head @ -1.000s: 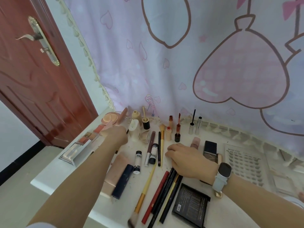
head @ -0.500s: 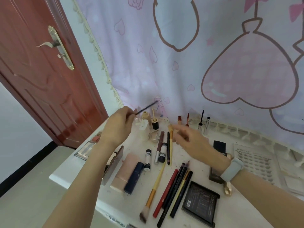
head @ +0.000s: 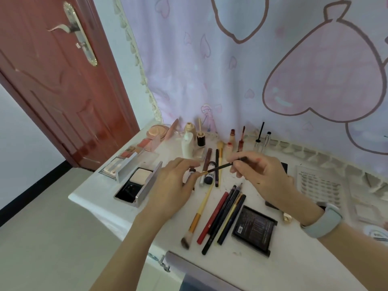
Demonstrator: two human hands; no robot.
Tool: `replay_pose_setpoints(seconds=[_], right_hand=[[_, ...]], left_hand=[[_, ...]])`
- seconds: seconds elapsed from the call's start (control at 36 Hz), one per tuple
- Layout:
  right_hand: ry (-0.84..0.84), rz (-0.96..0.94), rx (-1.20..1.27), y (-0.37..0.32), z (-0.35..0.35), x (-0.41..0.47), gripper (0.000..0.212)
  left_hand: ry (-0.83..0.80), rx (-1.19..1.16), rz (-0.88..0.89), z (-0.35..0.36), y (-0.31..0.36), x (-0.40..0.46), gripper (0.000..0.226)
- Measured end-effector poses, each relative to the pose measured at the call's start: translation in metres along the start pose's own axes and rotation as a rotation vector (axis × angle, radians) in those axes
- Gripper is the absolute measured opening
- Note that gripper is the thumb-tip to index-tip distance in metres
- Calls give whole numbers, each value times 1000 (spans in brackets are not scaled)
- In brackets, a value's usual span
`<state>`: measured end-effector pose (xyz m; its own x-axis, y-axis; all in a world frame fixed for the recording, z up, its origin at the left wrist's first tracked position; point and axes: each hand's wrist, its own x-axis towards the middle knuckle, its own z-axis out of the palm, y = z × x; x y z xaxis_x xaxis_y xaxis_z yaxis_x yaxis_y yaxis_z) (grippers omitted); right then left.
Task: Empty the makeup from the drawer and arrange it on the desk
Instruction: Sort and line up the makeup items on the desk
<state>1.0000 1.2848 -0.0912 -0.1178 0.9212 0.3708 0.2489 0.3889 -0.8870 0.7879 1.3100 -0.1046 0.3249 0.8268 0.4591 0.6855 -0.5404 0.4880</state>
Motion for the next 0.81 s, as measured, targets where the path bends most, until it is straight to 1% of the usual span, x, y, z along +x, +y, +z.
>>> replay_pose_setpoints(seconds=[0.06, 0.14, 0.22, 0.31, 0.36, 0.42, 0.5, 0.64, 0.69, 0.75, 0.81], right_hand=[[-69, 31, 22, 1, 4, -7, 25], [-107, 186, 111, 5, 17, -7, 20], [-171, 355, 65, 11, 36, 3, 19], [-235, 468, 60, 17, 54, 13, 20], [-282, 535, 52, 20, 64, 18, 20], [-316, 558, -25, 23, 70, 22, 22], [-298, 476, -244, 26, 75, 24, 30], [-225, 333, -473, 33, 65, 17, 14], [-185, 255, -519, 36, 58, 11, 16], [-242, 132, -620, 38, 50, 4, 18], [-379, 3, -745, 38, 45, -2, 20]], left_hand=[[54, -5, -57, -3, -4, -12, 20], [78, -22, -121, -9, -10, -31, 19], [57, -49, -138, -9, -12, -49, 18], [12, -86, -179, -5, -12, -64, 19], [-14, -42, -166, -3, -12, -72, 22], [-39, 49, -149, 0, -12, -78, 25], [-73, 210, -120, 4, -9, -82, 27], [-1, 337, -56, 11, -10, -81, 29], [27, 344, -52, 13, -12, -82, 28], [64, 325, -57, 13, -14, -84, 26], [114, 297, -68, 12, -16, -89, 24]])
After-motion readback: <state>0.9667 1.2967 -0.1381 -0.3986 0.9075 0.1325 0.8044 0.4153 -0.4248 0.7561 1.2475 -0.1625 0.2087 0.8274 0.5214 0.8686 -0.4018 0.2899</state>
